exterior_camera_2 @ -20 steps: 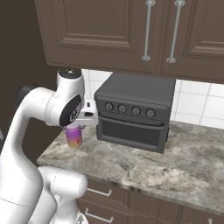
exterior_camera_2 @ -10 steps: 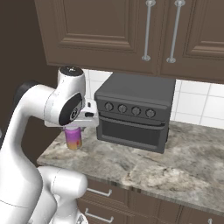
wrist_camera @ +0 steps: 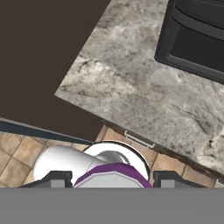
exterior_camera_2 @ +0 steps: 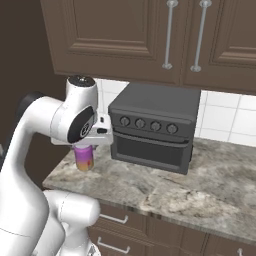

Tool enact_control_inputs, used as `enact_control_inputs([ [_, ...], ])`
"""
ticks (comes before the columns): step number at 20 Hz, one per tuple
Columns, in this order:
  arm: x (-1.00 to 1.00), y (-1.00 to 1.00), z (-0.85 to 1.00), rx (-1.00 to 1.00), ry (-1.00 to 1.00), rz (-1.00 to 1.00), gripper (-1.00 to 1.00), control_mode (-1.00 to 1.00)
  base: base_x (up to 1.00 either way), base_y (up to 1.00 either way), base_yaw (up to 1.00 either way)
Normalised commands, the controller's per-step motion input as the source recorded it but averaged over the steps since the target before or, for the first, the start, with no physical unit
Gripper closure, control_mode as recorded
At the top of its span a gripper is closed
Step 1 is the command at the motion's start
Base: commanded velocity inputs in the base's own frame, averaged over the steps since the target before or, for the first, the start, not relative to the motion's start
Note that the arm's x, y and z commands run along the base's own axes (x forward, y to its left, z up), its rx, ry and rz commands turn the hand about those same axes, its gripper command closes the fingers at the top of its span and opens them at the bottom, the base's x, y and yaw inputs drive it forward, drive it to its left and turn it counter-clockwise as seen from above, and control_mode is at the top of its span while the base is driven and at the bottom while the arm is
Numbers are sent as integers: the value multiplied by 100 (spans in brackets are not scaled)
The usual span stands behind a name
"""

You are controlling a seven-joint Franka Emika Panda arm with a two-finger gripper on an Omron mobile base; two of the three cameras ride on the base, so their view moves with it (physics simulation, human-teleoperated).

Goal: Four empty soda cans are scattered around the kitchen. Gather all the cans and cluster them next to the stove for recycling.

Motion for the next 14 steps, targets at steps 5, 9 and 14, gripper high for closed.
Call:
enact_control_inputs([
  [5, 0, 0, 0, 0, 0, 0, 100, 100, -100, -3, -1],
  [9, 0, 0, 0, 0, 0, 0, 100, 100, -100, 0, -1],
  [14, 0, 0, 0, 0, 0, 0, 100, 100, -85, 12, 3],
])
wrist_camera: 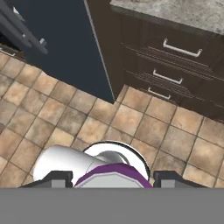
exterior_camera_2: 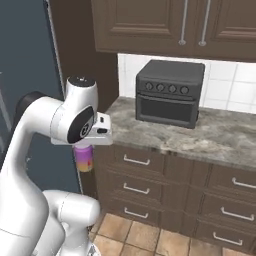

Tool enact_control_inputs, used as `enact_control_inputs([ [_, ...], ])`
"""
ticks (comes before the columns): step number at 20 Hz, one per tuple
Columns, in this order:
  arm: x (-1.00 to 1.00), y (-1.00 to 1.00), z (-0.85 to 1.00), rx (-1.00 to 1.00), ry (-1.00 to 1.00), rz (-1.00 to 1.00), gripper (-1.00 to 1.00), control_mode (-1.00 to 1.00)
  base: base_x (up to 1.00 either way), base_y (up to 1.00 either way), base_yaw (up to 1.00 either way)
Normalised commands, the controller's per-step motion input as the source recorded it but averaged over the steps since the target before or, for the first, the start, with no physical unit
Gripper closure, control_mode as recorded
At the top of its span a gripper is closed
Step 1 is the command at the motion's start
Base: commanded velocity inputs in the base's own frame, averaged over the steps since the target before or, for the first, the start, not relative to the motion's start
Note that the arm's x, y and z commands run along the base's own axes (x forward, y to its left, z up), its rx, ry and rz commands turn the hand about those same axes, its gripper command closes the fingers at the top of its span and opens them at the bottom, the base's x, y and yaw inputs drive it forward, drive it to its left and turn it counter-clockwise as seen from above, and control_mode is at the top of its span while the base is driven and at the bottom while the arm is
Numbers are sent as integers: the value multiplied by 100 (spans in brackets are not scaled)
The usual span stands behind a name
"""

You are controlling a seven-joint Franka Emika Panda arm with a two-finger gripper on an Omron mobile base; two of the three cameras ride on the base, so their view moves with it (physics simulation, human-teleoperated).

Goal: Four empty soda cans are scattered around the kitchen. Gather all the cans and cluster them next to the stove for recycling.

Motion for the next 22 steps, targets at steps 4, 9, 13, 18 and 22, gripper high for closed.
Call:
enact_control_inputs([
  [4, 0, 0, 0, 0, 0, 0, 100, 100, -23, 60, 42],
  [9, 0, 0, 0, 0, 0, 0, 100, 100, 0, 66, 89],
  [13, 0, 0, 0, 0, 0, 0, 100, 100, -2, 63, 92],
  [18, 0, 0, 0, 0, 0, 0, 100, 100, 0, 73, 84],
  [22, 0, 0, 0, 0, 0, 0, 100, 100, 0, 81, 79],
])
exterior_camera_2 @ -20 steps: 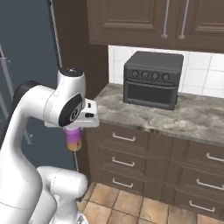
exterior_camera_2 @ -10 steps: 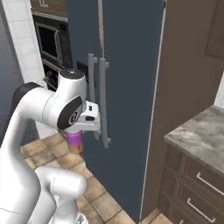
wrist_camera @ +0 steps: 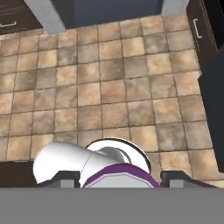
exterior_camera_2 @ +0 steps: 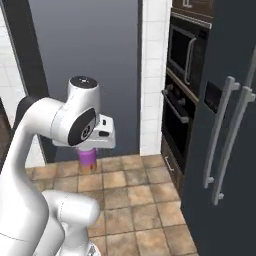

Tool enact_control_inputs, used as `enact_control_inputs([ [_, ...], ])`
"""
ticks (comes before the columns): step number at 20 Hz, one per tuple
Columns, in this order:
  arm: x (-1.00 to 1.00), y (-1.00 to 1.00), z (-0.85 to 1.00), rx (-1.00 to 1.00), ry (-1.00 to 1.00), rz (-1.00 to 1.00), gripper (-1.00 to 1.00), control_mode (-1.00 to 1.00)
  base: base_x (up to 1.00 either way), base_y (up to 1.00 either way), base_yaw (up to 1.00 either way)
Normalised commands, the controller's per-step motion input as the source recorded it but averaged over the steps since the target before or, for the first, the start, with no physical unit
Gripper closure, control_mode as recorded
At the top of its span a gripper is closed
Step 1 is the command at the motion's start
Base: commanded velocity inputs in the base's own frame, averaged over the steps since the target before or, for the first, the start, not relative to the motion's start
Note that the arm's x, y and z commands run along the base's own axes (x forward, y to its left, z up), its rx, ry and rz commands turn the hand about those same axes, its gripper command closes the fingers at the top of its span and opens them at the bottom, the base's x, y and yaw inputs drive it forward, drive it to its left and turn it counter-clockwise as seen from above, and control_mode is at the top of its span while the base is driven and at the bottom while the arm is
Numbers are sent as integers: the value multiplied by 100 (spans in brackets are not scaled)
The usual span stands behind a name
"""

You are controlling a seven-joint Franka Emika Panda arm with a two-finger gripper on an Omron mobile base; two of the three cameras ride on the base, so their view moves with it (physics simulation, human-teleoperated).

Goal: Four empty soda cans are scattered around the kitchen. Gather all the cans and cluster them next to the stove for recycling.

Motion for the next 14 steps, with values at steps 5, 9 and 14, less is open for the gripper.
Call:
enact_control_inputs([
  [5, 0, 0, 0, 0, 0, 0, 100, 100, 0, 87, 77],
  [9, 0, 0, 0, 0, 0, 0, 100, 100, 0, 83, 78],
  [14, 0, 0, 0, 0, 0, 0, 100, 100, 68, 34, 61],
])
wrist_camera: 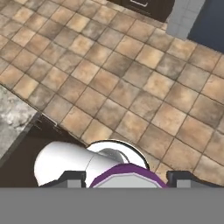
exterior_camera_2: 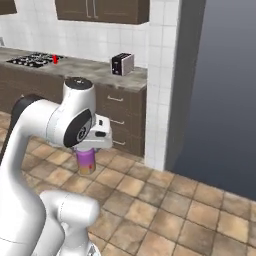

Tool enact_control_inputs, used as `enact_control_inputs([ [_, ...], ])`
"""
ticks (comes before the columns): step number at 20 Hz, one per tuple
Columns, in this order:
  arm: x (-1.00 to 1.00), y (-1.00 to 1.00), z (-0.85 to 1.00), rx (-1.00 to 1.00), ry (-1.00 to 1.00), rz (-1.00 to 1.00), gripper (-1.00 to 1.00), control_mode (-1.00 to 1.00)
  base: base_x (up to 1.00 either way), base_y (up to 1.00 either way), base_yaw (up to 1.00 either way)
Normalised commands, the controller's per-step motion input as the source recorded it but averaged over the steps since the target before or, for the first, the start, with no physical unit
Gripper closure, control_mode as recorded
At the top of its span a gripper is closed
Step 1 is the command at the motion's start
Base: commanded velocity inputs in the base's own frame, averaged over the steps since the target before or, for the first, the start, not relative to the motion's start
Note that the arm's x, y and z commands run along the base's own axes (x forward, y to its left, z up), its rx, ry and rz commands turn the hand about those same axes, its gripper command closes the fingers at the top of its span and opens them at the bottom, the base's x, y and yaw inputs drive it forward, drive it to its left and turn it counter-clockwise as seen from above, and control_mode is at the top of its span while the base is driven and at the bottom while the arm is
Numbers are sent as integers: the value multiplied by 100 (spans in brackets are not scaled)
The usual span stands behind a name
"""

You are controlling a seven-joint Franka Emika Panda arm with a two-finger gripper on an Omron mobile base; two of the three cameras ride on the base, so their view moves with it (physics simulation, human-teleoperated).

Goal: Four empty soda cans are scattered around the kitchen. Gather all the cans and cluster them next to the stove for recycling.

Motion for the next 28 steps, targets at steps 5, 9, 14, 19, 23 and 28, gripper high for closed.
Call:
enact_control_inputs([
  [5, 0, 0, 0, 0, 0, 0, 100, 100, 100, -14, 31],
  [9, 0, 0, 0, 0, 0, 0, 100, 100, 100, -21, 27],
  [14, 0, 0, 0, 0, 0, 0, 100, 100, 100, -3, 48],
  [19, 0, 0, 0, 0, 0, 0, 100, 100, 100, 0, 72],
  [23, 0, 0, 0, 0, 0, 0, 100, 100, 100, 0, 80],
  [28, 0, 0, 0, 0, 0, 0, 100, 100, 100, -1, 65],
])
